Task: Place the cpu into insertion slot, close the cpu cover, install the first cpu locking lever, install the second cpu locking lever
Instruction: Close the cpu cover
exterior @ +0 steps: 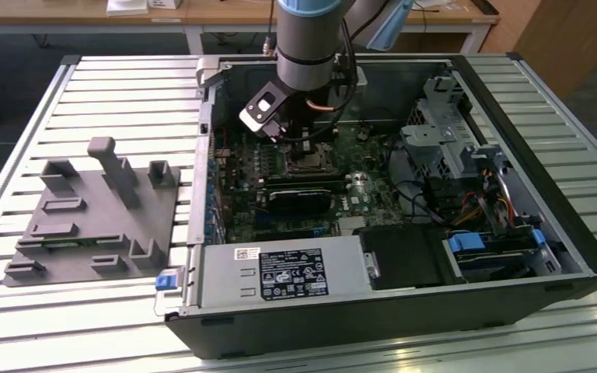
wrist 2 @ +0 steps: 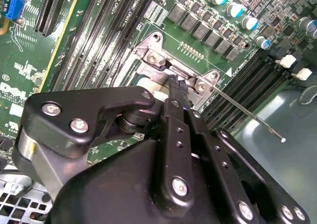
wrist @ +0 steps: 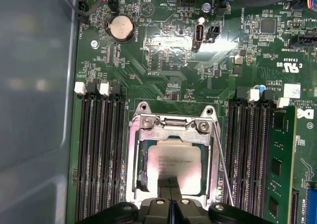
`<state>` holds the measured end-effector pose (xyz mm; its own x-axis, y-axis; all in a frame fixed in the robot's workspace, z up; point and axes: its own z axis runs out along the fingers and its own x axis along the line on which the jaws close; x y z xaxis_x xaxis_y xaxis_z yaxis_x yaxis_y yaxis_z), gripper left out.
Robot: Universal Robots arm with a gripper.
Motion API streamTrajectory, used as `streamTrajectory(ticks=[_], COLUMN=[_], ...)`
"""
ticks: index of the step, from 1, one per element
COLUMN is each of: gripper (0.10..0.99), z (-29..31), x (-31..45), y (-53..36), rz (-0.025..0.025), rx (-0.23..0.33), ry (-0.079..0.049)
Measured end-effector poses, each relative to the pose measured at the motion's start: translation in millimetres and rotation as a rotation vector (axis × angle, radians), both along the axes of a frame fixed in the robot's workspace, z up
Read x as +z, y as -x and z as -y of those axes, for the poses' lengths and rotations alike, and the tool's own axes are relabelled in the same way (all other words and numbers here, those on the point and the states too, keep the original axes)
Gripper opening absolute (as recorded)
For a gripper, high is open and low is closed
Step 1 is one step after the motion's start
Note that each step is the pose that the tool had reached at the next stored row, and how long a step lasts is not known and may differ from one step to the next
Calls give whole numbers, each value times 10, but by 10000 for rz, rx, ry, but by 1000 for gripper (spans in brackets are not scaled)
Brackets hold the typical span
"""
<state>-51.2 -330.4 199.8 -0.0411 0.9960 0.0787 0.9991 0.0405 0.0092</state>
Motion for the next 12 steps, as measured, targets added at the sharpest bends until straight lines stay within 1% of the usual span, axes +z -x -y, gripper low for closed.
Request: streamTrajectory(ticks=[7,9,12], gripper=[122,122,122], z=[-38,-42,-40], x=[-15,0,46], y=[-49,-51,-49], rz=[4,14,4], rx=[0,1,0], ry=[-4,-22,-6])
